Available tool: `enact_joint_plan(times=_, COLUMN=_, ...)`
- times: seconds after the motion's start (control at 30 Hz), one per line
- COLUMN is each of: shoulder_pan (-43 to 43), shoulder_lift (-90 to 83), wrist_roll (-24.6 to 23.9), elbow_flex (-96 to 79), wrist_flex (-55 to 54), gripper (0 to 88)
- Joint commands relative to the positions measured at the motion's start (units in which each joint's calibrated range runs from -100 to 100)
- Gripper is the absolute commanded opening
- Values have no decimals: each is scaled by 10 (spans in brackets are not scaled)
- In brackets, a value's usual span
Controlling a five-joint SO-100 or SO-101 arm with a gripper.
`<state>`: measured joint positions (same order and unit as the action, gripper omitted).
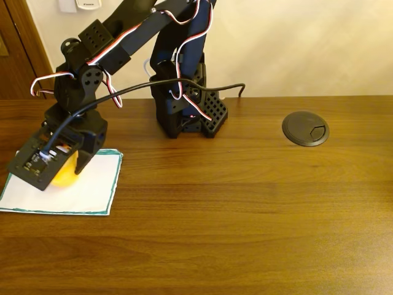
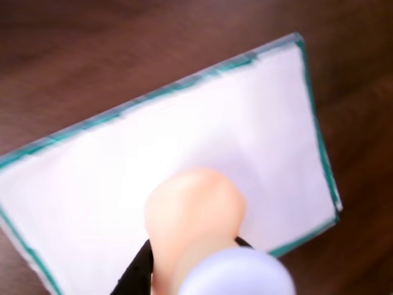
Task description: Grab the yellow duck toy and put inside the green color rectangle box on the table
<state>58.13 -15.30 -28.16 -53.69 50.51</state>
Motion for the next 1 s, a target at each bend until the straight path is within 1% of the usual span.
enact_joint_plan(times=0.0, shoulder_pan=-19, shoulder_lift=-12, wrist_roll=-5, elbow_flex=2, wrist_flex=-5, gripper=157)
enact_joint_plan(times=0.03, shoulder_pan=-22, shoulder_lift=-12, wrist_roll=-6, elbow_flex=2, wrist_flex=0, gripper=243)
enact_joint_plan(times=0.07, shoulder_pan=-28, shoulder_lift=-13, wrist_roll=-7, elbow_flex=2, wrist_flex=5, gripper=262)
enact_joint_plan(times=0.1, shoulder_pan=-32, shoulder_lift=-19, wrist_roll=-10, elbow_flex=-1, wrist_flex=8, gripper=315)
enact_joint_plan(times=0.17, shoulder_pan=-35, shoulder_lift=-27, wrist_roll=-8, elbow_flex=-2, wrist_flex=9, gripper=359)
enact_joint_plan(times=0.27, shoulder_pan=-35, shoulder_lift=-49, wrist_roll=-7, elbow_flex=-2, wrist_flex=25, gripper=398)
enact_joint_plan(times=0.37, shoulder_pan=-35, shoulder_lift=-123, wrist_roll=-4, elbow_flex=10, wrist_flex=71, gripper=399)
enact_joint_plan(times=0.43, shoulder_pan=-53, shoulder_lift=-171, wrist_roll=-4, elbow_flex=33, wrist_flex=111, gripper=399)
enact_joint_plan(times=0.53, shoulder_pan=-109, shoulder_lift=-220, wrist_roll=-15, elbow_flex=48, wrist_flex=150, gripper=392)
enact_joint_plan(times=0.57, shoulder_pan=-130, shoulder_lift=-235, wrist_roll=-19, elbow_flex=49, wrist_flex=159, gripper=384)
enact_joint_plan(times=0.67, shoulder_pan=-212, shoulder_lift=-292, wrist_roll=-42, elbow_flex=31, wrist_flex=186, gripper=254)
enact_joint_plan(times=0.8, shoulder_pan=-308, shoulder_lift=-370, wrist_roll=-66, elbow_flex=-40, wrist_flex=181, gripper=27)
enact_joint_plan(times=0.83, shoulder_pan=-325, shoulder_lift=-388, wrist_roll=-70, elbow_flex=-67, wrist_flex=174, gripper=2)
enact_joint_plan(times=0.97, shoulder_pan=-384, shoulder_lift=-452, wrist_roll=-80, elbow_flex=-170, wrist_flex=153, gripper=2)
